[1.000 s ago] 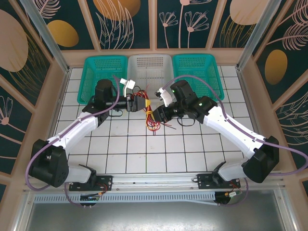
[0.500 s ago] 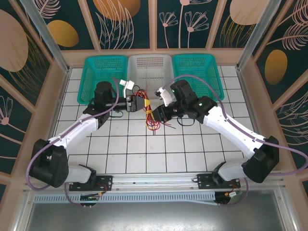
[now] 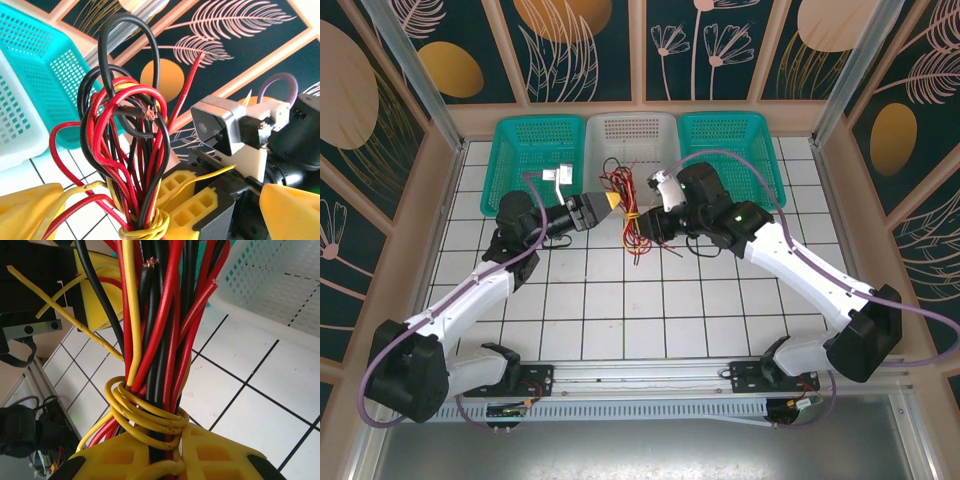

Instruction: Untangle the cables

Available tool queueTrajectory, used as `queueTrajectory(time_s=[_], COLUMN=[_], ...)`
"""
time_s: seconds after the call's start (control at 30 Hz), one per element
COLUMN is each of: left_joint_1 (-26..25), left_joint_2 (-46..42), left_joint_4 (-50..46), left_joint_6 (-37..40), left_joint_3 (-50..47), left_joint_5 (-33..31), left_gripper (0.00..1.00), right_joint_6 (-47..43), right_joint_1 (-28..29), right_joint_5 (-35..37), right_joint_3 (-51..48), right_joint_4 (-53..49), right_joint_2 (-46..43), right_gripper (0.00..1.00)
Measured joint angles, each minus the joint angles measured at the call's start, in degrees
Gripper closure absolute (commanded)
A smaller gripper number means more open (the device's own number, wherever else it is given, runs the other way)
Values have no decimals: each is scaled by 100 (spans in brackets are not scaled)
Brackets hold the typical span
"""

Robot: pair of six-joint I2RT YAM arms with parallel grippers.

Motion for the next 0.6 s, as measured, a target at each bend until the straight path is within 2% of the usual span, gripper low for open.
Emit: queueTrajectory(time_s=[0.43,0.6], left_joint_1=[-7,-11], left_joint_2=[461,573], left_joint_4=[354,533], left_joint_6=[-382,-490], left_joint_3=[0,9], left_joint_5=[282,439], left_gripper=[2,19], right_joint_6=[271,278], right_joint_1=[55,262], right_joint_5=[-282,-356], right_joint_3=[-59,-59], right_joint_4=[483,562], right_joint_2=[4,162], right_gripper=[82,82])
